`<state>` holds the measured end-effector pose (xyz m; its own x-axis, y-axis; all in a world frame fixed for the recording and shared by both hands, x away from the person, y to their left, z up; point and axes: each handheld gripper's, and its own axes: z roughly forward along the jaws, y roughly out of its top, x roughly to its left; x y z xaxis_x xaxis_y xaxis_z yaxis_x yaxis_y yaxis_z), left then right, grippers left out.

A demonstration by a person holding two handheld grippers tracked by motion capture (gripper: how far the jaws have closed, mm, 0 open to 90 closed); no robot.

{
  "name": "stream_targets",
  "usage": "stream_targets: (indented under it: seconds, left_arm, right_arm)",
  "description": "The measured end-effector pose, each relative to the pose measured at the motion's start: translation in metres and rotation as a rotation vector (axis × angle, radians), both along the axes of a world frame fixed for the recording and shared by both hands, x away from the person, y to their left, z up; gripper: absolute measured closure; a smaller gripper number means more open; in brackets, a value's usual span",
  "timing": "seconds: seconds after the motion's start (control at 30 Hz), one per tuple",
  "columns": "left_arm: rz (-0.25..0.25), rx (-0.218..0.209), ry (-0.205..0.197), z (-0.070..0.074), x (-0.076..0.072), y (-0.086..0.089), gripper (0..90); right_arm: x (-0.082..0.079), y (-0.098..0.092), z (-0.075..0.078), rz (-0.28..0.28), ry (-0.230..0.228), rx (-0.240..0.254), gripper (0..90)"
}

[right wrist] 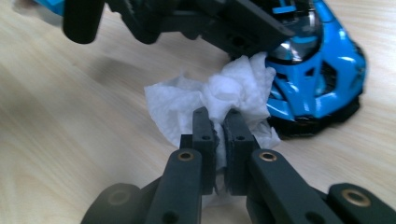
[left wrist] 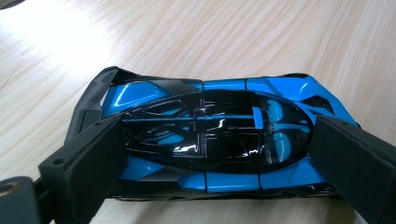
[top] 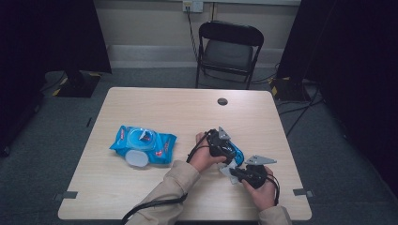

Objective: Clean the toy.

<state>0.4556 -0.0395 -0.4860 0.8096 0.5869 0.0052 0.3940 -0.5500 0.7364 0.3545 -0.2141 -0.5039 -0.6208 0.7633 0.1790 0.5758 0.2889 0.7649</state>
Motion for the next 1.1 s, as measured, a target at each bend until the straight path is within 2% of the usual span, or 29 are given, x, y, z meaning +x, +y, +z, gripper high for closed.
stream_targets:
  seconds: [0.17, 0.3, 0.57, 0.73, 0.87, 1.1]
  left_arm:
    - [-0.001, 0.001, 0.002, 0.000, 0.000, 0.000, 3.6]
    - [-0.001, 0.001, 0.004, 0.000, 0.000, 0.000, 3.6]
    - [-0.001, 0.000, 0.004, 0.000, 0.000, 0.000, 3.6]
    - [0.000, 0.001, 0.007, 0.001, 0.001, 0.000, 3.6]
    - [-0.002, -0.002, 0.003, 0.000, 0.000, 0.000, 3.5]
    - [-0.004, 0.001, 0.006, 0.000, 0.001, 0.000, 3.5]
  right_arm:
    - [0.001, -0.002, 0.001, 0.012, 0.010, 0.028, 85.9]
    - [0.000, -0.006, 0.008, 0.018, 0.006, 0.030, 85.8]
    - [0.000, -0.028, 0.025, -0.026, -0.024, 0.041, 85.8]
    - [0.000, -0.050, 0.038, -0.096, -0.058, 0.082, 85.8]
    - [0.004, -0.065, 0.042, -0.148, -0.079, 0.106, 85.8]
    - [0.014, -0.076, 0.038, -0.207, -0.073, 0.079, 85.7]
